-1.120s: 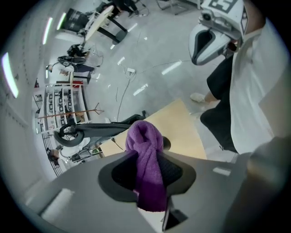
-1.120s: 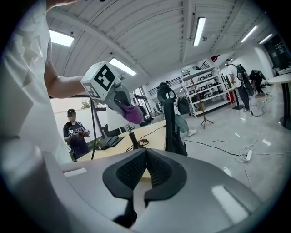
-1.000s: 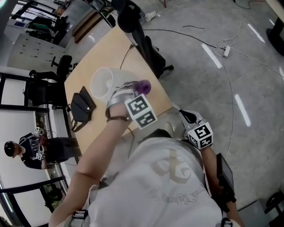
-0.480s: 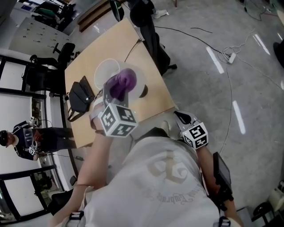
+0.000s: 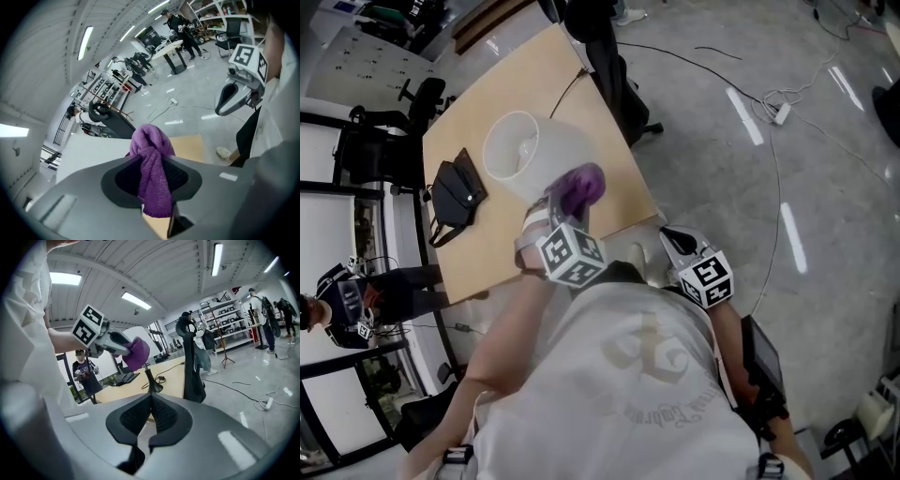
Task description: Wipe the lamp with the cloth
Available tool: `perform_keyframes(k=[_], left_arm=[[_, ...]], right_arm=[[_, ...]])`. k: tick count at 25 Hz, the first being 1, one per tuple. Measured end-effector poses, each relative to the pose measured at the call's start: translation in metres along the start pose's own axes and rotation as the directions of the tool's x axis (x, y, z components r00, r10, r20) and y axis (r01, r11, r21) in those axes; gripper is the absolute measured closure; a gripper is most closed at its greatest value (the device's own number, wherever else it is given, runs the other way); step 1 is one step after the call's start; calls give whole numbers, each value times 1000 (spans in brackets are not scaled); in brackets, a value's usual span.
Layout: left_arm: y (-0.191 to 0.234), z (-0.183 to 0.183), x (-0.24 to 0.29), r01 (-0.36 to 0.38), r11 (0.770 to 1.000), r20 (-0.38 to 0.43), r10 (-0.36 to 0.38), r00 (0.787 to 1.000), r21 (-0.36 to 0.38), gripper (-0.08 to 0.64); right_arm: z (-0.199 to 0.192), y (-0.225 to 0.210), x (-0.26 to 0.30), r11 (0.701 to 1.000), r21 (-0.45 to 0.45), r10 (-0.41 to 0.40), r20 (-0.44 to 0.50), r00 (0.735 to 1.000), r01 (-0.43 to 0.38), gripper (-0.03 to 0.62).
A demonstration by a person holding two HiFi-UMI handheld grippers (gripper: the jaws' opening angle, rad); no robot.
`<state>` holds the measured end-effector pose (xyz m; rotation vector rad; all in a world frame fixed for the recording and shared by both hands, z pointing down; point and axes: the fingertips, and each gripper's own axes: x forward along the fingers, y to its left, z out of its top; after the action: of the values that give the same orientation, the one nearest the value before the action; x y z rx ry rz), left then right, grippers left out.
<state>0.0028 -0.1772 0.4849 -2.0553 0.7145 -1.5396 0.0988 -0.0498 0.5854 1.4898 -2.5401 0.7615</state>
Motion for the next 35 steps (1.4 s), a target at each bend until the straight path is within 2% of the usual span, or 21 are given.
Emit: perform_keyframes(k=[2, 4, 8, 11, 13, 16, 19, 21, 23, 27, 32, 35], left_arm=[[-21, -9, 8, 37, 999, -11, -38, 999, -7, 449], [-26, -9, 3, 44, 999, 8, -44, 999, -29, 449], [-6, 8, -29, 20, 999, 128, -16, 992, -28, 448], [29, 12, -62, -61, 993, 195, 79, 978, -97, 448], [53, 6, -79, -138, 978, 219, 170, 961, -156, 448], [76, -30, -81, -229, 954, 221, 269, 937, -192, 448], [109, -66, -77, -275, 941, 191, 312, 931, -195, 448], [109, -66, -75, -262, 949, 195, 295, 936, -176, 448], [89, -56, -64, -220, 964, 233, 250, 940, -146, 448], [54, -58, -43, -153, 980, 322, 187, 928, -129, 448], [-7, -73, -22, -24, 998, 301, 40, 953, -57, 448], [-24, -69, -30, 18, 996, 350, 15, 937, -92, 448]], right_arm=[[-1, 1, 0, 1000, -4, 12, -9, 1000, -12, 580], [-2, 1, 0, 1000, -8, 25, -23, 999, -26, 580], [-3, 4, 8, 998, -23, 62, -43, 997, -63, 580], [4, 10, 19, 995, -37, 95, -47, 994, -97, 580], [4, 15, 24, 992, -51, 112, -52, 992, -114, 580], [-3, 25, 48, 988, -83, 129, -46, 991, -132, 580], [19, 41, 87, 974, -132, 178, -43, 983, -182, 580], [25, 50, 84, 970, -129, 195, -97, 976, -207, 580], [26, 50, 69, 973, -129, 176, -121, 977, -191, 580], [24, 52, 66, 977, -146, 136, -114, 984, -152, 580], [27, 58, 60, 977, -157, 122, -129, 984, -141, 580], [23, 59, 45, 980, -156, 101, -147, 984, -124, 580]])
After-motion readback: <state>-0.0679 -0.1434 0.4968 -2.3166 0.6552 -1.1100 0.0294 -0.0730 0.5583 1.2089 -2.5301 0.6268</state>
